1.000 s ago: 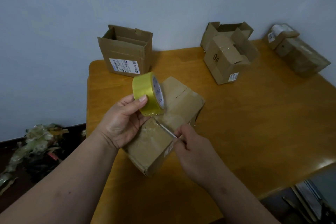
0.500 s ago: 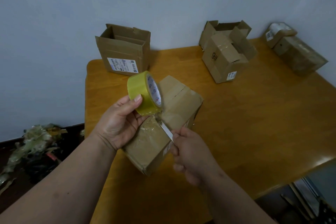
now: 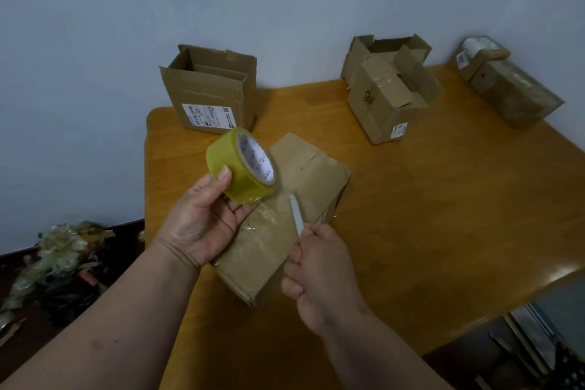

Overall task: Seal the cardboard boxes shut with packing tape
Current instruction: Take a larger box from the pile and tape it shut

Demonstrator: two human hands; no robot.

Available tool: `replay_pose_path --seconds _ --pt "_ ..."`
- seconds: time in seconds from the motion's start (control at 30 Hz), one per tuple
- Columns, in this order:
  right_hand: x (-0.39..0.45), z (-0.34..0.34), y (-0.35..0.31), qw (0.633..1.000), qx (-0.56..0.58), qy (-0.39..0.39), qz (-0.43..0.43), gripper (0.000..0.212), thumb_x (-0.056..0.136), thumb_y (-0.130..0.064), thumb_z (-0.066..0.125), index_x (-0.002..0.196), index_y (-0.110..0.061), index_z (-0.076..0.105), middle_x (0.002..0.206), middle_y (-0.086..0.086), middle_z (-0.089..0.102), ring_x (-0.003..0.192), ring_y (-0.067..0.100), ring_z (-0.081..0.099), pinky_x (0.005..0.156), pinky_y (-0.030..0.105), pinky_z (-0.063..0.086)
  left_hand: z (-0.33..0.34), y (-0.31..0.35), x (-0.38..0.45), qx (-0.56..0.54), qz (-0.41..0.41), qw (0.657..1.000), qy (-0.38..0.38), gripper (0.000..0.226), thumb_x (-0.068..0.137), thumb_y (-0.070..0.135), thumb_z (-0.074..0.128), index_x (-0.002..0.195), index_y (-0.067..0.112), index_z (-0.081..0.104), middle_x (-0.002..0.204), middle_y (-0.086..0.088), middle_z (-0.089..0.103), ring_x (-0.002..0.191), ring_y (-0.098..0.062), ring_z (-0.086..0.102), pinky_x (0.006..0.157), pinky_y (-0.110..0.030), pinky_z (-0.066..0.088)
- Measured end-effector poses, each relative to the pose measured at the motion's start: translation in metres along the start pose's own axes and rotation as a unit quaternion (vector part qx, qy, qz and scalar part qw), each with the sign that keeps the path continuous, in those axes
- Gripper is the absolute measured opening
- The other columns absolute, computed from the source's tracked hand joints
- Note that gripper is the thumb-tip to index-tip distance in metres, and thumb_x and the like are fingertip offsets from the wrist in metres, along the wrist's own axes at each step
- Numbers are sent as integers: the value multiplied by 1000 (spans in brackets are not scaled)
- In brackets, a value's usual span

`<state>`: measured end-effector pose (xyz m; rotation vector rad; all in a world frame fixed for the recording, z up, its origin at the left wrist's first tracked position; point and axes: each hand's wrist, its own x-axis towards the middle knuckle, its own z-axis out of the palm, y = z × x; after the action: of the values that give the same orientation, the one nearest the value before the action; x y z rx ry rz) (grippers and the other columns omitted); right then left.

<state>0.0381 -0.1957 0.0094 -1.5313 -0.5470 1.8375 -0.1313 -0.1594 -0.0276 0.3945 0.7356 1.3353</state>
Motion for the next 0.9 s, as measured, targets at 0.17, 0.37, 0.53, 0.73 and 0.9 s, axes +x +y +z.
replay_pose_path --seconds 0.17,0.37,0.53,0.73,0.9 --pt "-2 -38 -8 992 -64 49 -100 16 105 -20 38 105 -19 55 66 1 47 49 10 36 42 24 29 1 2 0 -9 -15 1000 -7 87 58 29 94 133 5 58 139 -24 53 130 -38 51 104 -54 43" --pt "69 -102 20 889 -389 166 -175 20 106 -20 34 121 -12 46 84 6 56 64 18 51 49 28 36 0 6 4 -31 -37 999 25 83 46 32 98 122 19 68 135 -11 61 122 -31 60 100 -58 45" --pt "98 -130 71 818 -555 133 -73 9 103 -20 33 106 -21 42 93 2 59 79 24 56 68 37 42 0 8 2 -34 -40 998 17 81 48 31 98 122 17 69 135 -11 61 122 -31 60 101 -57 44" --pt "95 -125 65 760 -602 210 -126 33 98 -25 49 131 -25 51 133 6 45 123 30 40 102 47 33 -6 19 -4 -55 -7 998 4 82 53 30 96 128 18 65 137 -11 59 126 -32 57 101 -58 43" --pt "72 -62 11 675 -513 171 -502 44 90 -34 54 125 -9 58 127 12 56 122 27 49 103 40 37 -9 30 -8 -66 21 997 14 86 51 31 96 129 19 63 136 -9 61 123 -30 59 98 -58 46"
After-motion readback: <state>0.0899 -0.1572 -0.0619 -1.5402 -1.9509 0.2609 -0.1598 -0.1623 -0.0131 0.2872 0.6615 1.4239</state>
